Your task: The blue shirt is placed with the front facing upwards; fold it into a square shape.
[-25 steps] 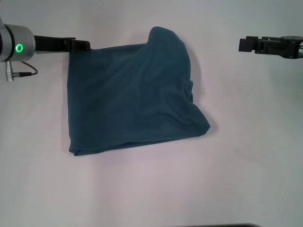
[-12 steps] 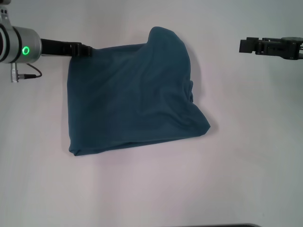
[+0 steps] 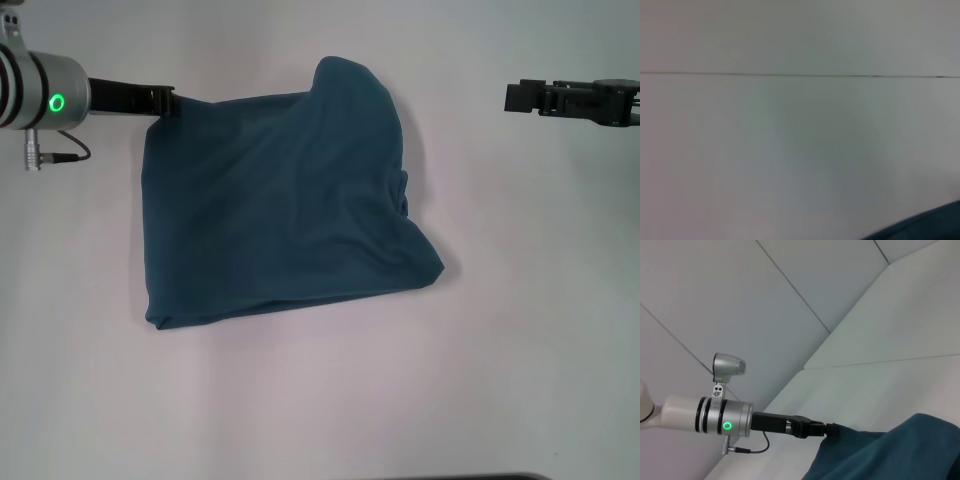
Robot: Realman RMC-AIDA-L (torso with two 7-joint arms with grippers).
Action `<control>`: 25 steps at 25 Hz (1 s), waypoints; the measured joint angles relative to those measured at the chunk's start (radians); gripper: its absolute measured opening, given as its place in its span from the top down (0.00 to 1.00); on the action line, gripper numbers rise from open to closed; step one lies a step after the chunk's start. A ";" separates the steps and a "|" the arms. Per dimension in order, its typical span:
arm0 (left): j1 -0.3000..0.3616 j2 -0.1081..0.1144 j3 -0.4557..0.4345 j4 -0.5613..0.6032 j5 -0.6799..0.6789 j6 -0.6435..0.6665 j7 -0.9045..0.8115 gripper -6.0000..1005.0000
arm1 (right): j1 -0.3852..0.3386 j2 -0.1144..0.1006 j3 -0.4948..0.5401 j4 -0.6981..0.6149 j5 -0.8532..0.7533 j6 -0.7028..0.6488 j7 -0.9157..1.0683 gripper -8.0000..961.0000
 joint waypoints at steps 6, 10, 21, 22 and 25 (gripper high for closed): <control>0.009 -0.003 -0.003 -0.021 -0.002 0.003 0.000 0.94 | 0.002 0.000 0.000 0.000 0.000 0.000 0.000 0.26; 0.030 -0.008 -0.014 -0.067 -0.008 0.011 -0.008 0.97 | 0.002 0.000 0.000 0.000 0.000 0.000 0.000 0.26; 0.048 0.009 -0.018 -0.080 0.000 -0.011 -0.050 0.97 | 0.006 0.000 0.000 0.000 0.000 0.000 0.000 0.26; 0.048 0.009 -0.019 -0.079 0.000 -0.012 -0.050 0.97 | 0.007 0.000 0.000 0.000 0.000 0.000 0.000 0.26; 0.047 0.012 -0.019 -0.071 0.000 -0.013 -0.048 0.97 | 0.007 0.000 0.000 0.000 0.000 0.000 0.000 0.26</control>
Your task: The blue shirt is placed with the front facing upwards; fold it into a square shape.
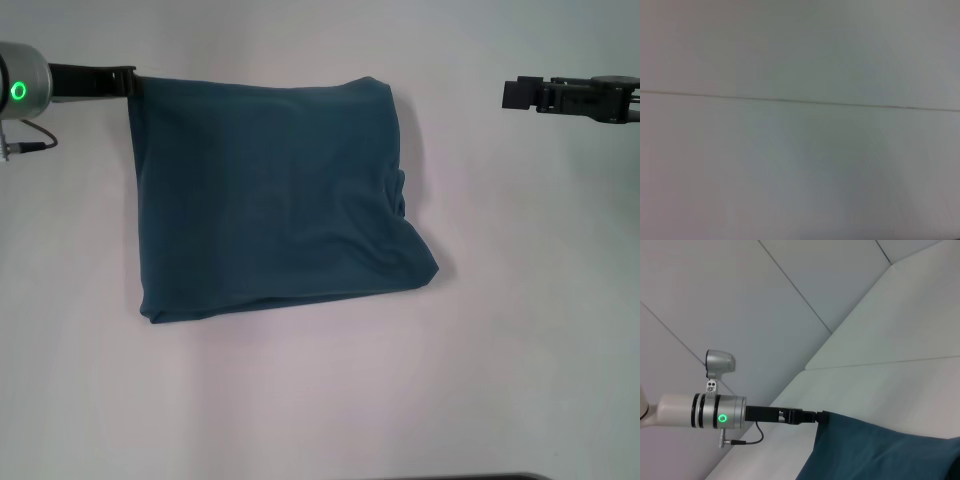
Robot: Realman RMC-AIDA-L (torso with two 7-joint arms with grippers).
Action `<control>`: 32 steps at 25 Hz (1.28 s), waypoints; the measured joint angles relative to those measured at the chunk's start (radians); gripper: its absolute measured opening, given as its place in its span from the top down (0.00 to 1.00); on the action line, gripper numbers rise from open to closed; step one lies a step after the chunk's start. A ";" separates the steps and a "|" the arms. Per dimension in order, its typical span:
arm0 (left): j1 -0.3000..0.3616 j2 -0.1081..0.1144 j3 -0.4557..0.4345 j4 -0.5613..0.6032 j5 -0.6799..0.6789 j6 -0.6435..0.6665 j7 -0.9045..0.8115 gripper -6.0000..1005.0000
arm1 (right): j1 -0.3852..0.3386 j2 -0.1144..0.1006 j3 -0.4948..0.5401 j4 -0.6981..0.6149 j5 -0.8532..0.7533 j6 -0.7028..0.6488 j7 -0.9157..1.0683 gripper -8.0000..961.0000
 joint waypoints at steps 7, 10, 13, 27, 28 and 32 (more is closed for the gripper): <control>-0.004 0.015 -0.004 0.010 0.003 0.045 -0.011 0.95 | 0.000 0.000 -0.001 0.002 0.000 0.002 0.000 0.26; 0.030 0.013 -0.043 -0.058 -0.006 0.063 -0.025 0.87 | 0.000 0.000 -0.004 0.003 0.000 0.005 0.001 0.26; 0.078 0.004 -0.105 -0.161 -0.039 0.122 -0.029 0.79 | -0.002 0.000 -0.004 0.003 0.000 0.005 0.001 0.26; 0.125 0.130 -0.411 0.051 -0.435 0.914 0.337 0.25 | -0.028 0.027 0.007 -0.009 0.016 0.064 -0.311 0.26; 0.130 0.141 -0.430 0.070 -0.443 0.957 0.381 0.25 | -0.032 0.036 0.009 -0.015 0.023 0.085 -0.341 0.26; 0.187 0.151 -0.437 0.104 -0.447 1.115 0.591 0.25 | -0.035 0.054 -0.001 -0.033 0.030 0.138 -0.386 0.25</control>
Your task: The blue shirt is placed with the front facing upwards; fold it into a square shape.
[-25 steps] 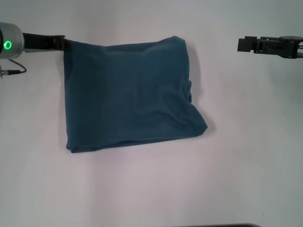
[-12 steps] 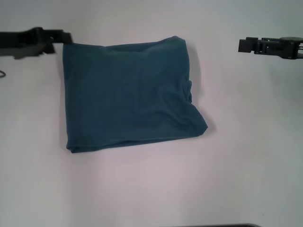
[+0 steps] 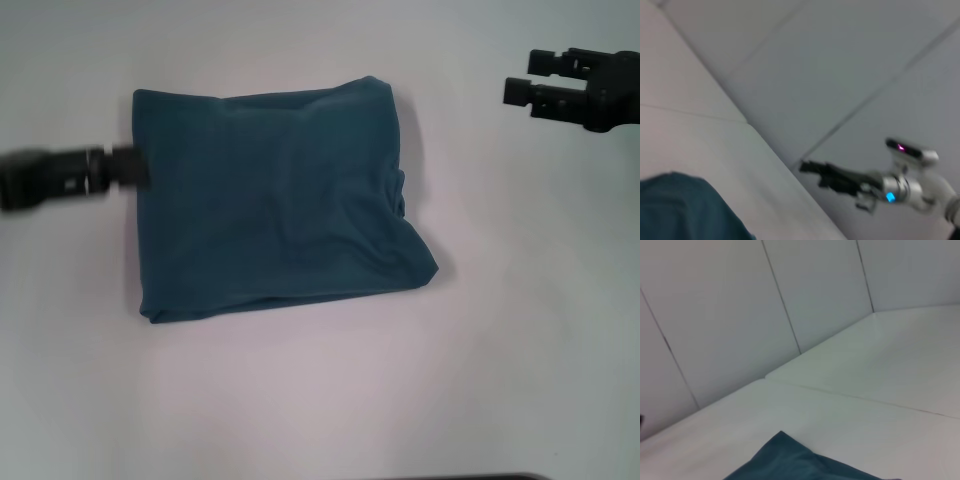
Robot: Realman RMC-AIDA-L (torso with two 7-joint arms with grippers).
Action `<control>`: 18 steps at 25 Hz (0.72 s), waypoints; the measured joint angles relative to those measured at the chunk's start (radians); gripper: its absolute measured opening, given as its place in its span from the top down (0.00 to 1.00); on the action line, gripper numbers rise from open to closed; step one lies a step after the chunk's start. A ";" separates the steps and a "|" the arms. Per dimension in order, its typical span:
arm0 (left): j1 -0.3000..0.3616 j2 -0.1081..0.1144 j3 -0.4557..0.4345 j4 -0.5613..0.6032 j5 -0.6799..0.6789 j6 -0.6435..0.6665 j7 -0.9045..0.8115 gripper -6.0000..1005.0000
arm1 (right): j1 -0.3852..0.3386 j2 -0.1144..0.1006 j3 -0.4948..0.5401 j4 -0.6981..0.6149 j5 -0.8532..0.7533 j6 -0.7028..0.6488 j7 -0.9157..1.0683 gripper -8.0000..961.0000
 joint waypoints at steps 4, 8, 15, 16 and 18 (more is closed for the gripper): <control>0.084 -0.024 0.033 0.006 0.004 0.018 0.187 0.26 | -0.007 0.039 -0.042 0.009 -0.001 -0.011 -0.133 0.26; 0.153 -0.064 0.025 0.008 -0.002 0.021 0.358 0.26 | -0.008 0.047 -0.127 0.105 0.008 -0.036 -0.235 0.26; 0.201 -0.083 0.039 0.024 0.004 0.028 0.492 0.27 | -0.013 0.045 -0.236 0.208 0.010 -0.065 -0.347 0.27; 0.215 -0.087 0.064 0.028 0.004 0.032 0.533 0.28 | -0.018 0.044 -0.237 0.240 0.010 -0.086 -0.390 0.27; 0.223 -0.092 0.080 0.028 0.004 0.032 0.567 0.28 | -0.021 0.044 -0.238 0.254 0.010 -0.097 -0.412 0.27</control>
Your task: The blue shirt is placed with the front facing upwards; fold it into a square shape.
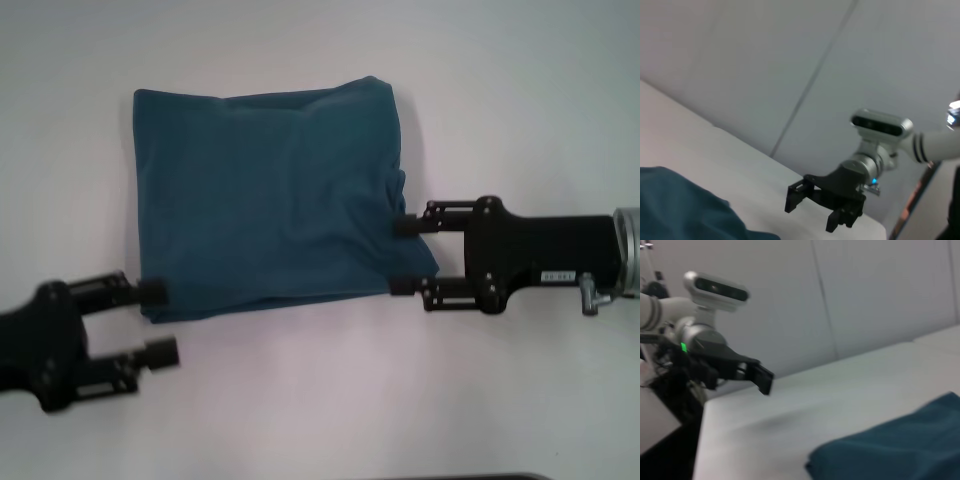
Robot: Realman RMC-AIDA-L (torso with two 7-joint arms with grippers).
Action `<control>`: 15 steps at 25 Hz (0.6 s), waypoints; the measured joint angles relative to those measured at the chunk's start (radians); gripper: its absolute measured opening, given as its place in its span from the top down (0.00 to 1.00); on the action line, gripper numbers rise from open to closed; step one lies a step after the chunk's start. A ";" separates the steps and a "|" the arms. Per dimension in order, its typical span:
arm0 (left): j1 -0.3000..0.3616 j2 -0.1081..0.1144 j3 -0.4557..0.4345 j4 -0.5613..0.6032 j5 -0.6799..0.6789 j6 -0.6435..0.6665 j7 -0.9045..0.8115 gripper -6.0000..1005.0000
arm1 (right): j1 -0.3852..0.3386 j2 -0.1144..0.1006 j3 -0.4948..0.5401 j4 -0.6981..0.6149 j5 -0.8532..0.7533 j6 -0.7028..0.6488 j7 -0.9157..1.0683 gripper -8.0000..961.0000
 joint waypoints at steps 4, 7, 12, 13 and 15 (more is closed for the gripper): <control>0.021 -0.033 0.039 -0.009 0.003 -0.016 0.140 0.29 | -0.005 0.000 -0.010 0.032 -0.002 -0.030 -0.033 0.27; 0.009 -0.034 0.052 -0.027 0.016 -0.028 0.136 0.29 | -0.001 0.000 -0.040 0.032 -0.007 -0.032 -0.027 0.27; -0.041 -0.031 0.070 -0.080 0.100 -0.060 0.040 0.29 | 0.014 -0.003 -0.125 0.005 -0.008 -0.032 0.020 0.27; -0.077 -0.021 0.067 -0.085 0.139 -0.066 -0.038 0.29 | 0.017 -0.004 -0.130 -0.005 -0.008 -0.034 0.028 0.27; -0.090 -0.017 0.064 -0.085 0.145 -0.067 -0.060 0.29 | 0.016 -0.004 -0.129 -0.027 -0.004 -0.039 0.034 0.27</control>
